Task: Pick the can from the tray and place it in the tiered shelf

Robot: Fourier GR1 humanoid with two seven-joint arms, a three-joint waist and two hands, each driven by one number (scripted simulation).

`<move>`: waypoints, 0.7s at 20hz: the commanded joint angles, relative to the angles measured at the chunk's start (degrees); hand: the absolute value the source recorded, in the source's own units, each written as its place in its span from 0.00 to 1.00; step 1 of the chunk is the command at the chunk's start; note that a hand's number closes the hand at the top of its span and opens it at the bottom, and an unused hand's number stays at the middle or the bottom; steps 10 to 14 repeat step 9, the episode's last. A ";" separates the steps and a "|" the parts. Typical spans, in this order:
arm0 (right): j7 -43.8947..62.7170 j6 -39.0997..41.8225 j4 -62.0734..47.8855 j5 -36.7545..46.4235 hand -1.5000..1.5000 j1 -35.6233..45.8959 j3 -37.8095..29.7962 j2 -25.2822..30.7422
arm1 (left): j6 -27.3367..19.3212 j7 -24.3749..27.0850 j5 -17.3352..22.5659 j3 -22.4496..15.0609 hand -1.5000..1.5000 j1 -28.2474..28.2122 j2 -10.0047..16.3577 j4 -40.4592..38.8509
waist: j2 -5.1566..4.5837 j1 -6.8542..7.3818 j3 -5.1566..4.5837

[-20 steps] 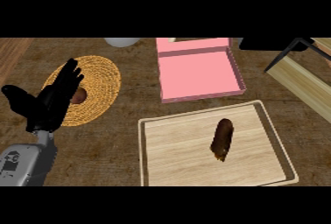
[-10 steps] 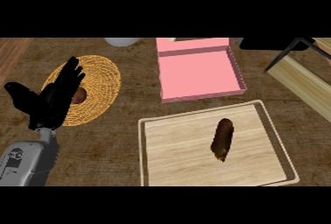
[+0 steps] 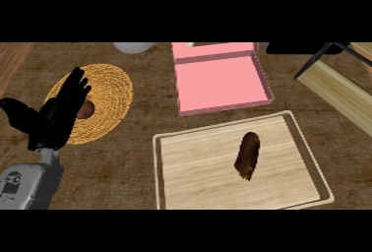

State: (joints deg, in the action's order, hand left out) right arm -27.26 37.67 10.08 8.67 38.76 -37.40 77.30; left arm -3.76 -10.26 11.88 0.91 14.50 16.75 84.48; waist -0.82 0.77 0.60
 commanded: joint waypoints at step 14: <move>-13.68 9.95 5.90 -0.89 0.00 -7.99 0.52 0.43 | -0.04 0.20 -0.01 0.80 0.50 -1.09 0.41 0.87 | 0.41 -1.22 0.29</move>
